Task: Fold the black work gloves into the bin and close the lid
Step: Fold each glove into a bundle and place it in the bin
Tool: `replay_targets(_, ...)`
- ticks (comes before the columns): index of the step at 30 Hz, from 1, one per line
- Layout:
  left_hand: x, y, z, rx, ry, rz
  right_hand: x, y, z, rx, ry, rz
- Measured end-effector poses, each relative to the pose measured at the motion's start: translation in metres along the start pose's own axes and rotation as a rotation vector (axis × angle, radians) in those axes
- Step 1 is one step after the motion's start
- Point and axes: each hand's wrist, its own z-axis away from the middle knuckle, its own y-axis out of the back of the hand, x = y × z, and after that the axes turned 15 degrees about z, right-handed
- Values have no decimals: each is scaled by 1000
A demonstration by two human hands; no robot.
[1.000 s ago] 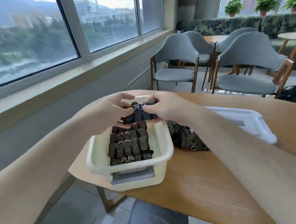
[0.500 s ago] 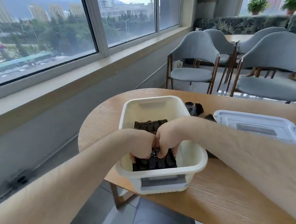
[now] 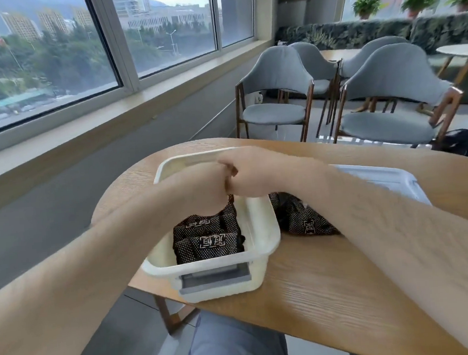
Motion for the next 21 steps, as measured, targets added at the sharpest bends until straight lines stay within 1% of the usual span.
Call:
replay_targets(2,28,12,-7,141,-32,97,27,11,15,161,-74,-98)
replay_targets(4,60,16,-14,239,-44,133,56,14,34,248,-141,-199)
replay_targets(6,104,14,-22,241,-73,178,87,12,60,304,-203,-243)
replay_targets(9,159,0,-32,191,-91,248,122,2,94,368,-301,-280)
replay_targets(10,175,-7,-34,195,-105,293,132,-3,107,381,-338,-298)
replay_targets(12,197,-30,-39,196,-120,460,150,-18,127,413,-412,-321)
replay_targets(14,203,-64,-44,213,-101,577,161,-42,142,424,-499,-333)
replay_targets(15,201,-84,-46,229,-79,578,164,-58,146,399,-539,-335)
replay_targets(18,178,-140,-53,360,24,410,163,-109,151,312,-581,-281)
replay_targets(20,162,-167,-61,383,86,352,156,-136,149,331,-603,-273)
replay_targets(21,157,-175,-65,398,88,328,154,-147,146,341,-625,-256)
